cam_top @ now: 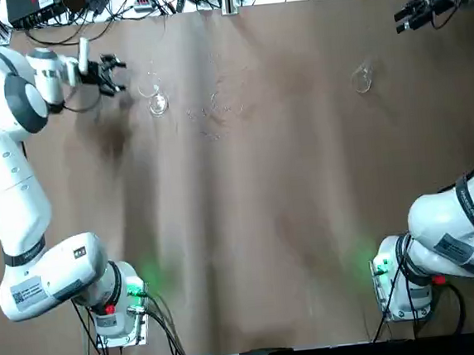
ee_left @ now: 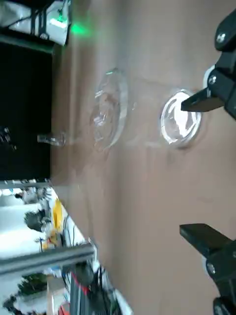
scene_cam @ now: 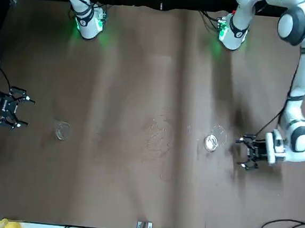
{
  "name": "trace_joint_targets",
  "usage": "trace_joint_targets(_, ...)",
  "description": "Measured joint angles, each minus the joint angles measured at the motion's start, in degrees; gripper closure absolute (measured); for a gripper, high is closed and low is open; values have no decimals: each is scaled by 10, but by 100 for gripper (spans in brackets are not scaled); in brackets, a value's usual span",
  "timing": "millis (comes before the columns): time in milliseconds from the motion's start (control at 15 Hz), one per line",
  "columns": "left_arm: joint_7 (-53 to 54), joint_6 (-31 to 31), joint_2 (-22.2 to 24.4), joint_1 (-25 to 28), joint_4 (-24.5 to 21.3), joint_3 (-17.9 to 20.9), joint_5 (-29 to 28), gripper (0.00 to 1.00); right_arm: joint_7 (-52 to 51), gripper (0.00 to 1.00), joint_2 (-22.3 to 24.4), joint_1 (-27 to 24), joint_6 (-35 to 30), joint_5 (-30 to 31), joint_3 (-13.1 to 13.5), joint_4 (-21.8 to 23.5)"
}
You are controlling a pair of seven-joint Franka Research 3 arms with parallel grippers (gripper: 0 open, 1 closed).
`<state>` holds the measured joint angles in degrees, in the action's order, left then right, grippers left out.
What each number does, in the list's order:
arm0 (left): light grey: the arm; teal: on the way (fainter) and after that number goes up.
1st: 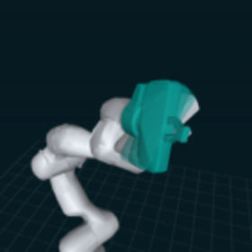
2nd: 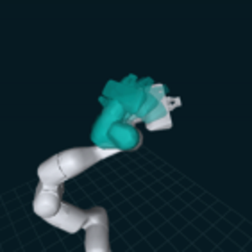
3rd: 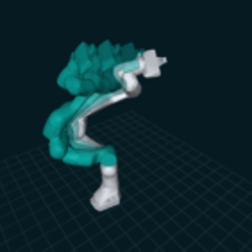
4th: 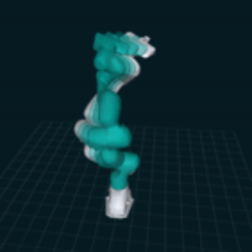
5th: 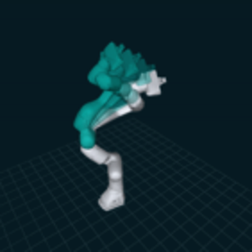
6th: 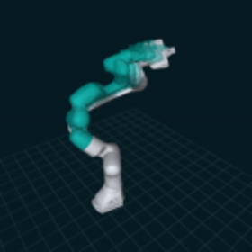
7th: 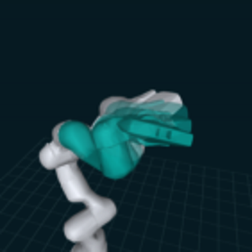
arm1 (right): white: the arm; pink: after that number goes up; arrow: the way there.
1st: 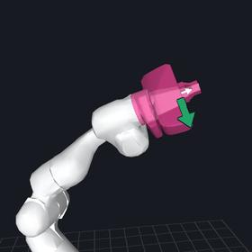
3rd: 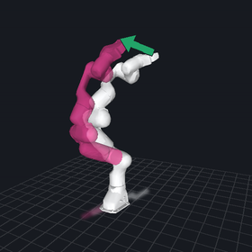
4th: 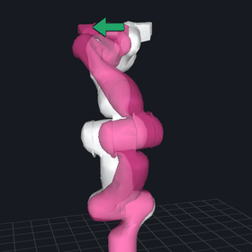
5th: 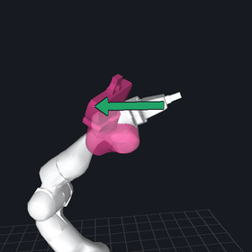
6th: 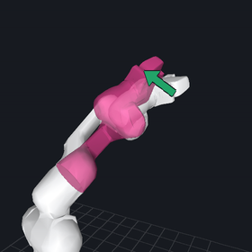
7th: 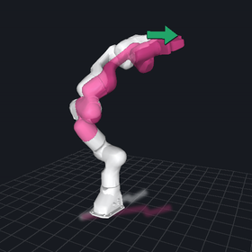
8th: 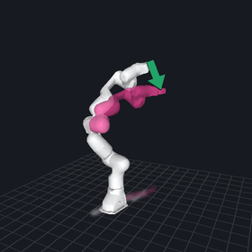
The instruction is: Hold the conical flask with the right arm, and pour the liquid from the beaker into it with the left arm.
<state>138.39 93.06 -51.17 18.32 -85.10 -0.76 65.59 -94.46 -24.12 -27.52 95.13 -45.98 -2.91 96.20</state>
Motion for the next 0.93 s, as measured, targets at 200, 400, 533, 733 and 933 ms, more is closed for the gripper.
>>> trace_joint_targets(200,-136,2,72,-5,4,8,-17,0,133,3,49,41,0,66,-2,-9)
trace_joint_targets(400,-364,34,147,-46,17,8,-90,0,276,3,111,75,-3,157,-4,-11)
trace_joint_targets(533,-462,65,181,-73,20,8,-137,0,333,4,137,85,-17,185,-4,-11)
trace_joint_targets(733,-621,106,227,-115,21,7,-219,0,428,4,169,93,-55,204,-4,-13)
trace_joint_targets(933,-806,114,262,-153,20,7,-327,0,520,4,200,105,-64,233,-4,-15)
